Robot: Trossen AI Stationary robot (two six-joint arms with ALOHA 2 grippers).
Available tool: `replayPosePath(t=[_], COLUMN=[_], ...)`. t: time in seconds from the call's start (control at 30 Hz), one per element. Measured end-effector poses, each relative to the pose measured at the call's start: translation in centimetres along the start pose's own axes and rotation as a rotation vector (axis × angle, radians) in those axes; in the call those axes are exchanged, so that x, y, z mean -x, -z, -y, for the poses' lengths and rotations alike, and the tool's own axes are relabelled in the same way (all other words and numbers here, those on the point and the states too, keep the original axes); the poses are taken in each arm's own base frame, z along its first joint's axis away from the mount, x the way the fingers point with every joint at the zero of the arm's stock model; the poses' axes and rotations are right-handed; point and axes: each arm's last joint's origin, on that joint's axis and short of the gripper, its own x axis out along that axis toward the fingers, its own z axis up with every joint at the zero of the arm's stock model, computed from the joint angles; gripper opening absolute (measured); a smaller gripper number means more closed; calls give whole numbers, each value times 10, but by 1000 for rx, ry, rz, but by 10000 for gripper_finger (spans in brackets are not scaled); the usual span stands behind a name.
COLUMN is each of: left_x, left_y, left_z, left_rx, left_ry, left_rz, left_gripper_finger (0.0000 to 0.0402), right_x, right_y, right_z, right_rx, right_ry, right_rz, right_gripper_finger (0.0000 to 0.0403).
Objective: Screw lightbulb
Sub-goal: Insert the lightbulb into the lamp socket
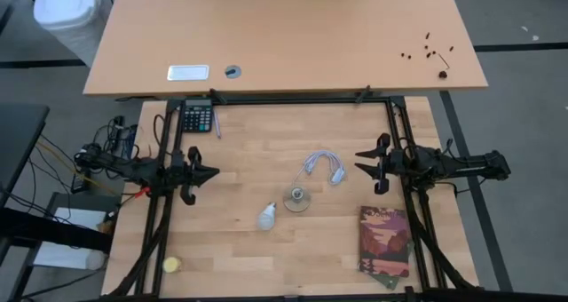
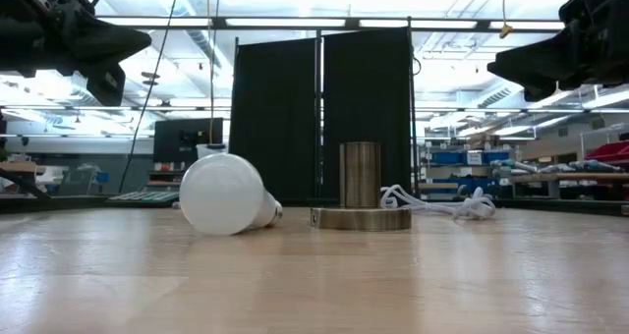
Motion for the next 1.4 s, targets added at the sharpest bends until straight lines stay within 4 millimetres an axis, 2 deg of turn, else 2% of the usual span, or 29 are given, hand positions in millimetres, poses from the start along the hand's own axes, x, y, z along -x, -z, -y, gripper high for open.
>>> replayPosePath(t=[0.13, 0.33, 0.43, 0.5, 0.7, 1.03, 1.2, 1.4], left_x=[0, 0, 0, 0, 0, 0, 0, 1], left_y=[-2, -4, -4, -4, -4, -6, -10, -20], left_z=[0, 1, 1, 1, 1, 2, 1, 4], left_rx=[8, 17, 17, 20, 119, 134, 93, 15], left_ry=[4, 7, 6, 7, 12, 18, -3, 9], left_rz=[18, 35, 37, 38, 43, 55, 99, 142], left_gripper_finger=[15, 15, 15, 15, 15, 15, 15, 15], right_x=[0, 4, 8, 9, 1, -19, -40, -77], right_y=[-7, -28, -40, -43, -37, -41, -48, -59], right_z=[0, 1, 3, 2, -10, -21, -34, -57], right_rx=[-57, -179, -328, -388, -410, -389, -332, -243], right_ry=[3, -37, -77, -128, -313, -345, -370, -405], right_rz=[71, 287, 419, 448, 333, 303, 189, 83], right_gripper_finger=[162, 162, 162, 162, 162, 162, 162, 162])
